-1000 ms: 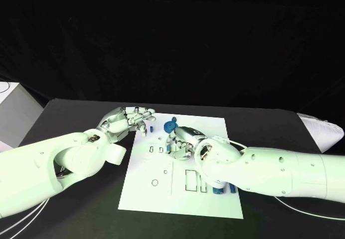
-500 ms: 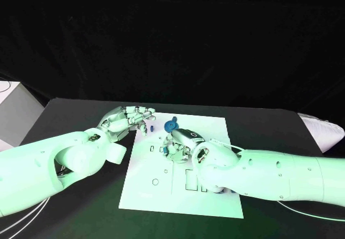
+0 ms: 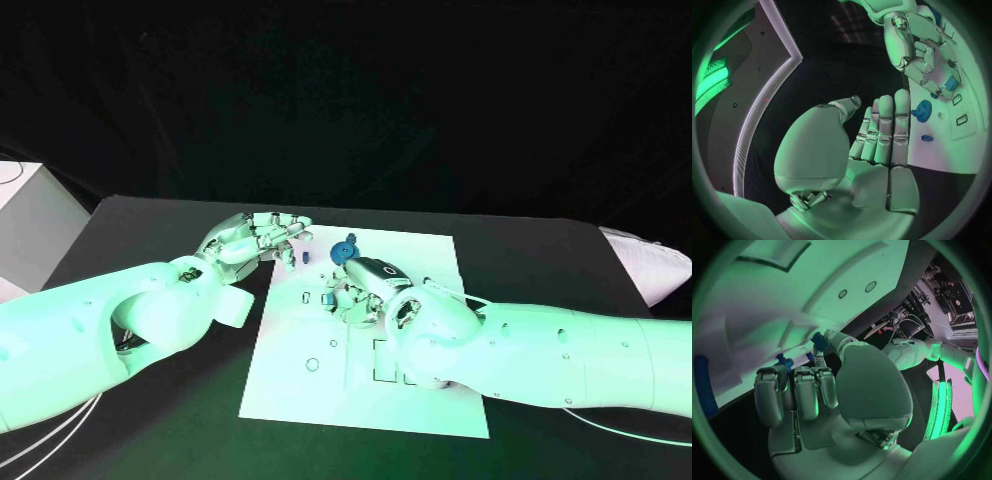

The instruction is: Assemble the parts on the task board

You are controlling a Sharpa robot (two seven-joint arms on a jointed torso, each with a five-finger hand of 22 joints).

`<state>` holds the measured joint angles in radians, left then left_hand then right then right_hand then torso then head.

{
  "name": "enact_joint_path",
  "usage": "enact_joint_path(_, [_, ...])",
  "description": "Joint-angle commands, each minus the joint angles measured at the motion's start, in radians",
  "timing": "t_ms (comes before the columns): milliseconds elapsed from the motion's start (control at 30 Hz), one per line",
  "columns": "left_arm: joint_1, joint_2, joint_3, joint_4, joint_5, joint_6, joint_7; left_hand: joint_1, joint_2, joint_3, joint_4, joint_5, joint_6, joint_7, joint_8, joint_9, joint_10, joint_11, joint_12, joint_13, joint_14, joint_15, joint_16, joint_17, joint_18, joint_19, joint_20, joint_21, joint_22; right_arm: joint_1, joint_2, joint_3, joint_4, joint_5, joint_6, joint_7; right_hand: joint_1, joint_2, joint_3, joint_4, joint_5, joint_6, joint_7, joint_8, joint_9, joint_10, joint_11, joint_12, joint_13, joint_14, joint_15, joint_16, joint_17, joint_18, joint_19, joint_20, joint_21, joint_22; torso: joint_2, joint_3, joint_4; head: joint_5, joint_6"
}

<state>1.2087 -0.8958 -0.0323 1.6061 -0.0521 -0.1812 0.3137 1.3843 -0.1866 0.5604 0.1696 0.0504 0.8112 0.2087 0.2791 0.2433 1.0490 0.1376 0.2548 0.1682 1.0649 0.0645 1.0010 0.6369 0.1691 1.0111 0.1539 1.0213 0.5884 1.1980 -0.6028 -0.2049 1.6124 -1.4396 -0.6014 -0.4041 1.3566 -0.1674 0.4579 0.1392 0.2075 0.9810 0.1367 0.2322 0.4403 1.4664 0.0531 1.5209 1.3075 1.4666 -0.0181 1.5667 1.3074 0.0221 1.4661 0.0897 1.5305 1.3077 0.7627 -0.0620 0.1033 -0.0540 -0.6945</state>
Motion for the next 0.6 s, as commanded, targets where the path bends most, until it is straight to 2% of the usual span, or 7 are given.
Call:
enact_joint_path(33, [0.0, 0.003, 0.0, 0.001, -0.002, 0.019, 0.003, -0.001, 0.011, 0.0, -0.004, 0.004, -0.007, 0.004, 0.004, 0.002, -0.005, -0.001, 0.005, 0.001, -0.001, -0.004, 0.004, 0.0, 0.016, -0.01, -0.001, 0.003, 0.001, -0.001, 0.0, 0.0, -0.003, -0.015, -0.045, 0.018, -0.006, -0.001, 0.002, 0.001, 0.003, -0.004, -0.006, 0.005, 0.001, 0.051, -0.002, -0.001, 0.215, 0.1, -0.003, -0.004, 0.25, -0.013, 0.088, -0.008, 0.007, 0.232, 0.0, 0.0004, -0.0007, 0.0, 0.001])
enact_joint_path(200, [0.0, 0.003, 0.0, 0.001, -0.002, 0.02, 0.002, -0.001, 0.011, 0.0, -0.004, 0.004, -0.007, 0.004, 0.004, 0.002, -0.005, -0.001, 0.005, 0.001, -0.001, -0.004, 0.004, 0.0, 0.016, -0.01, -0.001, 0.003, 0.001, -0.004, 0.008, 0.0, -0.028, 0.001, -0.053, 0.033, -0.006, -0.004, 0.002, -0.001, 0.003, -0.005, -0.005, 0.006, 0.001, 0.05, -0.002, -0.002, 0.214, 0.101, -0.003, -0.003, 0.25, -0.013, 0.088, -0.008, 0.008, 0.233, 0.0, 0.0002, -0.0006, 0.0, 0.003])
enact_joint_path(500, [0.0, 0.005, 0.0, 0.0, -0.002, 0.023, 0.0, -0.001, 0.011, 0.002, -0.005, 0.004, -0.007, 0.004, 0.005, 0.002, -0.007, -0.001, 0.008, 0.002, -0.001, -0.004, 0.004, 0.0, 0.016, -0.01, -0.001, 0.004, 0.001, -0.023, 0.031, 0.0, -0.065, 0.024, -0.07, 0.063, -0.006, -0.005, 0.002, -0.001, 0.003, -0.007, -0.005, 0.006, 0.001, 0.052, -0.002, 0.0, 0.216, 0.101, -0.003, -0.002, 0.253, -0.013, 0.089, -0.008, 0.01, 0.235, 0.001, 0.0009, 0.0025, 0.001, -0.001])
enact_joint_path(600, [0.0, 0.005, 0.0, 0.0, -0.002, 0.023, -0.001, -0.001, 0.011, 0.002, -0.005, 0.004, -0.007, 0.004, 0.005, 0.002, -0.007, -0.001, 0.008, 0.002, -0.001, -0.004, 0.004, 0.0, 0.016, -0.01, -0.001, 0.004, 0.001, -0.026, 0.035, 0.0, -0.07, 0.026, -0.075, 0.067, -0.006, -0.005, 0.002, -0.001, 0.003, -0.007, -0.005, 0.006, 0.001, 0.052, -0.002, 0.0, 0.216, 0.101, -0.003, -0.002, 0.253, -0.013, 0.089, -0.008, 0.01, 0.235, 0.0, 0.0003, 0.0009, 0.003, -0.002])
